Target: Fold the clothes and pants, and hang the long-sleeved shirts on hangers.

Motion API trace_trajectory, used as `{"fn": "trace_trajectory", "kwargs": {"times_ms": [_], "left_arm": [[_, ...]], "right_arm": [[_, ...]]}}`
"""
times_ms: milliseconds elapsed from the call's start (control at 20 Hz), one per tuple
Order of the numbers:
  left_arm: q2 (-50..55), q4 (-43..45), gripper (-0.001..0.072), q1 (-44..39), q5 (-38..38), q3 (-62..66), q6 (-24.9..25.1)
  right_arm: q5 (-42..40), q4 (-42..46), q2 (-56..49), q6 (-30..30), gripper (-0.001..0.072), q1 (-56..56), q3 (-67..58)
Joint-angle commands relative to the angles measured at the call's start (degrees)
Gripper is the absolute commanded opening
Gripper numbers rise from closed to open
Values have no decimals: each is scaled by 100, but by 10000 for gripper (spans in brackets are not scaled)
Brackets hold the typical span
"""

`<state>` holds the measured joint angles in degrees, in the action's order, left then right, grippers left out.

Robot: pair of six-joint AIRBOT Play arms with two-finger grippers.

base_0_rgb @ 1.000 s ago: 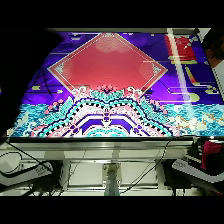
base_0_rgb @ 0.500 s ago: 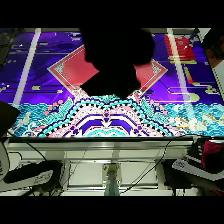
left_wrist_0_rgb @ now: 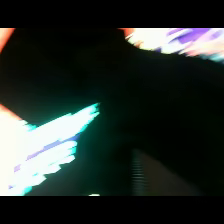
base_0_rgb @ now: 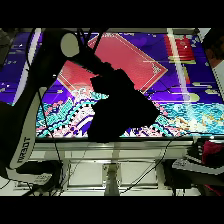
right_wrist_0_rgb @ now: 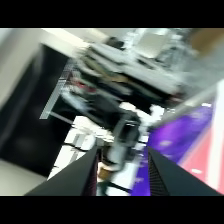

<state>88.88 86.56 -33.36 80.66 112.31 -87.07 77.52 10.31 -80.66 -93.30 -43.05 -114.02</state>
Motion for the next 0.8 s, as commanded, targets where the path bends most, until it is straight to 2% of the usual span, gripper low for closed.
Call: {"fn": "trace_trajectory", "kwargs": {"times_ms": [0,50,200,250,300,400,550,750], "left_arm": [[101,1263,-1,-15,356,-9,9],[101,1246,6,31,313,-20,61],[90,1196,6,289,269,-133,400],[81,927,5,481,227,-247,396],[81,487,5,702,225,-385,470],[68,-299,4,1073,232,-767,1021],[22,-981,4,1488,227,-1600,1510],[-127,-1722,3,1757,-17,-2962,2415]], "right_arm": [[267,1121,-192,365,65,0,-2],[337,1480,-236,553,22,0,-2],[822,2509,-461,931,21,26,13],[935,2638,-544,946,21,61,92],[986,2627,-573,975,20,118,271],[1054,2629,-568,1351,20,369,798],[1196,2691,-562,1781,21,898,1823],[1327,2765,-551,2168,21,1462,3552]]}}
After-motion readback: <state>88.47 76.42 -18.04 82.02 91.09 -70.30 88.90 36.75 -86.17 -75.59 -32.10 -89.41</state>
